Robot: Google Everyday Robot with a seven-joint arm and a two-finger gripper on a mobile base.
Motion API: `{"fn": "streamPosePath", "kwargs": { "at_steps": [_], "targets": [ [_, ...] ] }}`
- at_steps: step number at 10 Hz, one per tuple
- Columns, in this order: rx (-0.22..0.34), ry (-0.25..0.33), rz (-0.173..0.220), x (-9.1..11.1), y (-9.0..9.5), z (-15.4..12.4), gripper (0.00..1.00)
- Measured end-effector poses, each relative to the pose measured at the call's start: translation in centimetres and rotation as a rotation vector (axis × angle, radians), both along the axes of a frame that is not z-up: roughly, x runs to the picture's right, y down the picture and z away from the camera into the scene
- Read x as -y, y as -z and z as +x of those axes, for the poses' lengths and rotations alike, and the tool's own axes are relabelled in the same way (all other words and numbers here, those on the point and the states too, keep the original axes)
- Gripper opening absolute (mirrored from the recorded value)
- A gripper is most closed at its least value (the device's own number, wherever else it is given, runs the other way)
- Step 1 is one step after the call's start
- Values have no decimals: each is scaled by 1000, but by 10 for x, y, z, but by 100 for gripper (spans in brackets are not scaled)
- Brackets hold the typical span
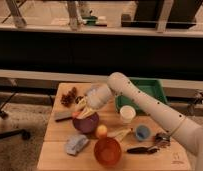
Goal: Place pepper in paper cup
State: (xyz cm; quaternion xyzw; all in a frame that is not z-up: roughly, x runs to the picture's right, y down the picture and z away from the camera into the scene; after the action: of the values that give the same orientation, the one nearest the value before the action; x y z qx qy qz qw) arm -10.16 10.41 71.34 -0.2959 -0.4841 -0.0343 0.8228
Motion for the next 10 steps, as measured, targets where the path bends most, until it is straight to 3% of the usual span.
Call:
{"fn": "streamPosePath", "kwargs": {
  "at_steps": [10],
  "targets": [
    [-36, -46, 16, 25, -15, 31, 0]
  ]
}}
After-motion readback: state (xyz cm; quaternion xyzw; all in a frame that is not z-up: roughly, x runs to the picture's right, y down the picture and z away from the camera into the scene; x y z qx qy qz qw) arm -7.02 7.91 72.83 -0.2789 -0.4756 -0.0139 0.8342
